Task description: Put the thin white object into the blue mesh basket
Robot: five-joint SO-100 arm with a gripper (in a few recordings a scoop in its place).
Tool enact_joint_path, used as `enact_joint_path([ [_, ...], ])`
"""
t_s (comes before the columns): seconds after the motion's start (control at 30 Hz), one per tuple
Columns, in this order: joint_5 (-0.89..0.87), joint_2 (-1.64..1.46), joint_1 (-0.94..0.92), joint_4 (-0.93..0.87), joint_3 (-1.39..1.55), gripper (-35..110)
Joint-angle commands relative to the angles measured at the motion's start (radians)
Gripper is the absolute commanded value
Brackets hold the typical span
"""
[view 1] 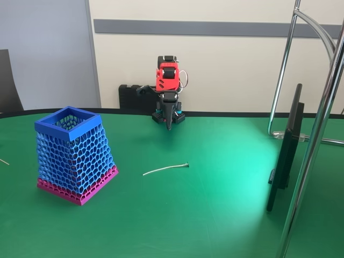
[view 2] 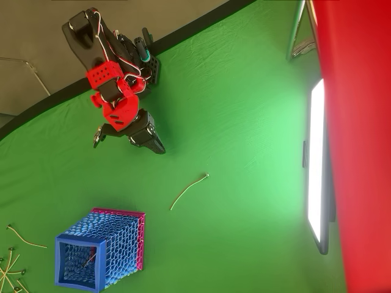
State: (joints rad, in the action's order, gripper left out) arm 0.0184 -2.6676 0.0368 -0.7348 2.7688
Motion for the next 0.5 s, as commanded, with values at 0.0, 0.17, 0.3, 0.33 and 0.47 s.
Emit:
enact_joint_path([
  [0.0,-0.002,0.091,0.006,0.009,-0.1,1],
  [0.17,0.032,0.244,0.015,-0.009,-0.218,1],
  [0.3,0.052,0.373,0.023,-0.021,-0.316,1],
  [0.33,0.055,0.403,0.023,-0.026,-0.344,1],
  [0.47,0.067,0.522,0.025,-0.051,-0.457,1],
])
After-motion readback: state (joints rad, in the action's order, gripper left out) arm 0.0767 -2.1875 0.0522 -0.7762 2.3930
